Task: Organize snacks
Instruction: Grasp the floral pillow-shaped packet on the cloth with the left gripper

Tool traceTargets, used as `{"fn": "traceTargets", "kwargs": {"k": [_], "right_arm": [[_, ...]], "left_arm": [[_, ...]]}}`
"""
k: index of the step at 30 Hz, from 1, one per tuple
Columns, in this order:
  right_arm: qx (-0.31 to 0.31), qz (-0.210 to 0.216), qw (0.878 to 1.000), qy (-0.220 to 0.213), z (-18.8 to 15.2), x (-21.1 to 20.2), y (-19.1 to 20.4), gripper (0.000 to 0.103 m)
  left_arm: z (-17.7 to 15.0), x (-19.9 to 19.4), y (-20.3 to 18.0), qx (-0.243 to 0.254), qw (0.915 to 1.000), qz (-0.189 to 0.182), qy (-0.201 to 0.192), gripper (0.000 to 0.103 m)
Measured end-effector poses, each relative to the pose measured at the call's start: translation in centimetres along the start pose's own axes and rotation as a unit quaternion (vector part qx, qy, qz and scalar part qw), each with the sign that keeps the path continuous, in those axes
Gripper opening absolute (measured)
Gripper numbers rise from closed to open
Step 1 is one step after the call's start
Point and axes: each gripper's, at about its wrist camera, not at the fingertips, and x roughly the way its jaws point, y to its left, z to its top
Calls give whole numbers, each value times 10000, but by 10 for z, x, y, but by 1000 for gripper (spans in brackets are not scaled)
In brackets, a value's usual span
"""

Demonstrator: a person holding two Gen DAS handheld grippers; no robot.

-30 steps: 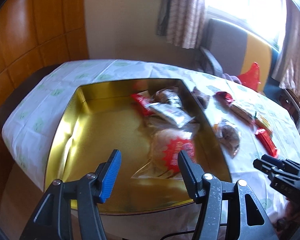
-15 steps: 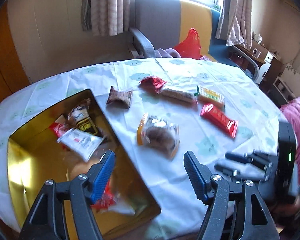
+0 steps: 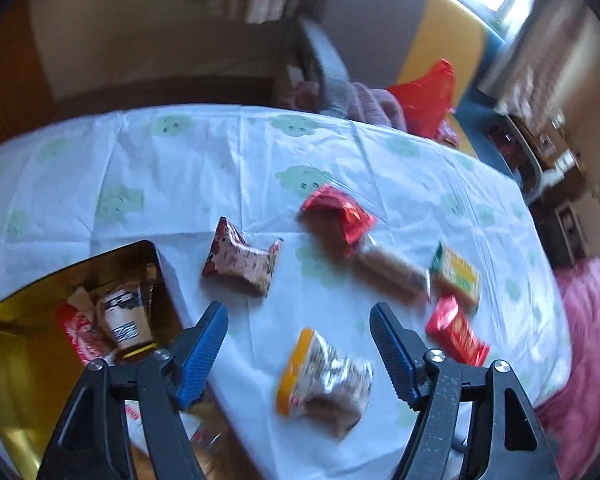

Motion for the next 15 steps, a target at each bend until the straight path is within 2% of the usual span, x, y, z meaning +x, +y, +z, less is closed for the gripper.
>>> {"fn": "traceTargets", "kwargs": {"k": [3,7,15], "right_arm": [[9,69,10000,-9,1,1,-2,43],[81,204,9998,-34,2,2,-7,43],[253,467,9985,-102,3,2,-16,43]], "left_arm": [[19,25,11,-689,9971,-58,321,78],[31,51,14,-1145,9913,115,645,78],[47,81,3,-1064,9896,615,753,83]]}}
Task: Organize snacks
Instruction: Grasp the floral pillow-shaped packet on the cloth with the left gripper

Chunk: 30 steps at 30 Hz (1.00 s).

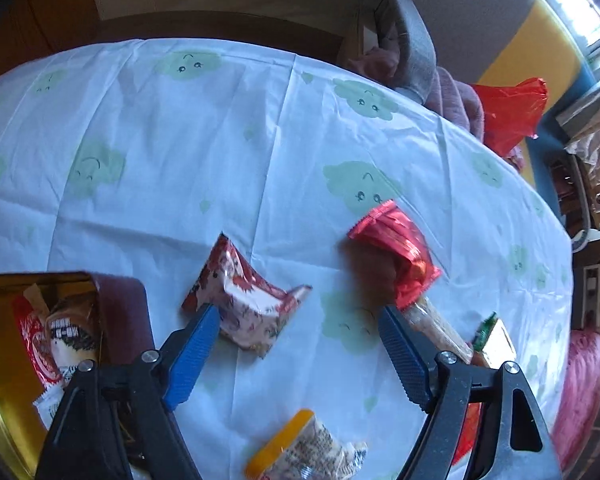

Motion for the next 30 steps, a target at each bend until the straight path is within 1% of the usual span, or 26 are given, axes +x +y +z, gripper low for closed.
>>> {"fn": "traceTargets", "kwargs": {"k": [2,3,5,6,7,9,11,12,14,16,18,19,20,21,22,24,25,27,28,30], "right_arm": [[18,45,10000,-19,0,0,-1,43],[15,57,10000,-28,-1,0,-2,43],[-12,63,10000,-35,-1,0,-2,43],[-17,66,10000,-39,-1,0,-2,43],[-15,70,10000,-40,0,0,-2,43],[-9,75,10000,-41,1,1,-2,43],[0,79,10000,-52,1,1,-2,43],[6,82,9999,-63,0,1,-2,43],[18,88,9999,-75,1,1,-2,43],[12,91,9999,-75,1,1,-2,43],[9,100,9999,-88,0,1,-2,43],[4,100,9999,-87,0,1,-2,43],[1,108,9999,-92,0,1,-2,43],[2,119,9999,-99,0,1,-2,43],[1,124,9999,-97,0,1,-3,43],[13,142,9998,-99,1,1,-3,43],[18,148,9998,-97,1,1,-4,43],[11,157,9998,-103,1,1,-4,43],[3,162,9998,-105,1,1,-4,43],[-12,157,9998,-113,1,2,-4,43]], "left_arm": [[3,5,-8,198,9998,-15,-55,84],[3,5,-13,306,9994,-152,-112,84],[1,3,-25,620,9957,-688,-97,84],[-1,1,-32,783,9932,-862,-55,84],[-3,-3,-37,908,9919,-886,-109,84],[-3,-8,-41,1037,9917,-738,-175,84],[0,-9,-33,734,9960,-499,-122,84],[3,-9,-24,433,9983,-368,-89,82],[5,-7,-15,90,9995,-301,-28,79],[2,-6,-9,-63,9997,-243,-6,69],[0,-2,-15,122,9999,-99,-22,62],[-1,0,-21,336,9994,-87,-27,61],[0,1,-26,465,9987,-201,-34,61],[-1,3,-33,713,9964,-456,8,64],[-3,5,-40,941,9943,-499,42,66],[-6,9,-49,1226,9924,-107,-52,68],[-6,12,-51,1344,9909,-33,-46,68],[-7,20,-52,1440,9896,37,22,68],[-6,23,-52,1428,9897,90,16,68],[-5,28,-49,1387,9903,64,-54,67]]}}
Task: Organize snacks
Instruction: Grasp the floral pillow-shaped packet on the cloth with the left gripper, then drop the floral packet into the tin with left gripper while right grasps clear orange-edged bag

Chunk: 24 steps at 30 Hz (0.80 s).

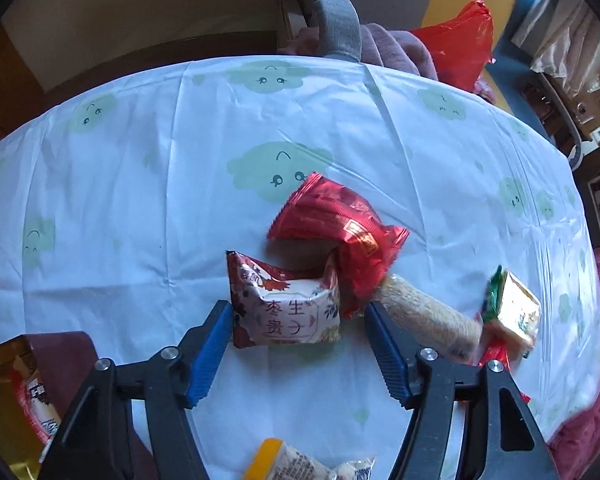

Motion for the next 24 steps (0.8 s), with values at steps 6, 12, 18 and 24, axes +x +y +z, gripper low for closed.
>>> {"fn": "traceTargets", "kwargs": {"k": [6,12,18,24], "right_arm": [[-82,-36,10000,3,0,0,1,43],[-84,-76,9999,31,1,0,2,43],[-158,-138,9996,162,8,2,5,43],[-522,319,9977,-294,50,-6,26,58]], "left_arm": [[-16,-3,1,149,9996,42,-235,43],[-57,-40,6,241,9975,-105,-654,41],[-104,-97,16,216,9923,-329,-1177,42],[-145,-137,34,-22,9851,-460,-1658,42]]}}
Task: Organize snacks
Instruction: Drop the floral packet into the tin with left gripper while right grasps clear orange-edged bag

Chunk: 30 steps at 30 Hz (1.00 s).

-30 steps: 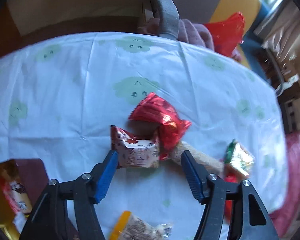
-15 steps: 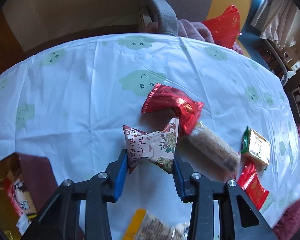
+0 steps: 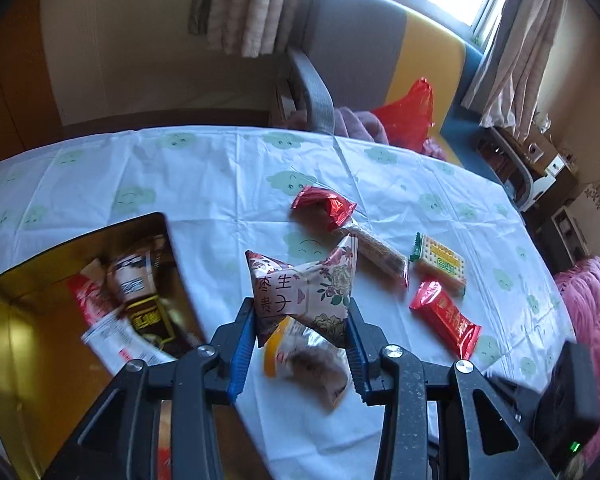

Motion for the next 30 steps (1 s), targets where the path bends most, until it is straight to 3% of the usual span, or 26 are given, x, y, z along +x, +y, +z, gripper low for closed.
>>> {"fn": "traceTargets", "kwargs": {"k": [2,6,12,15,17,18,23,30], "right_arm": [[-271,80,9996,-40,19,7,11,62],[-887,22,9956,297,50,40,28,64],[-1360,44,9837,1174,65,96,33,68],[-1420,-159,9808,1324,68,112,33,71],[-1294,-138,9799,1511,68,123,32,69],[-1287,-203,9789,1574,66,126,32,59],[-1045,-387,9843,1370,51,108,32,42],[-763,-507,9875,1279,1,61,35,42]], "left_arm": [[-9,-13,6,-40,9999,8,-122,42],[-31,-40,21,-165,9994,-36,-291,42],[-61,-69,51,-500,9978,-65,-438,42],[-73,-79,65,-674,9964,-3,-507,42],[-79,-84,73,-764,9956,62,-546,42],[-82,-85,77,-835,9949,59,-559,42],[-97,-92,94,-1060,9921,245,-623,42],[-125,-104,136,-1713,9799,742,-706,42]]}}
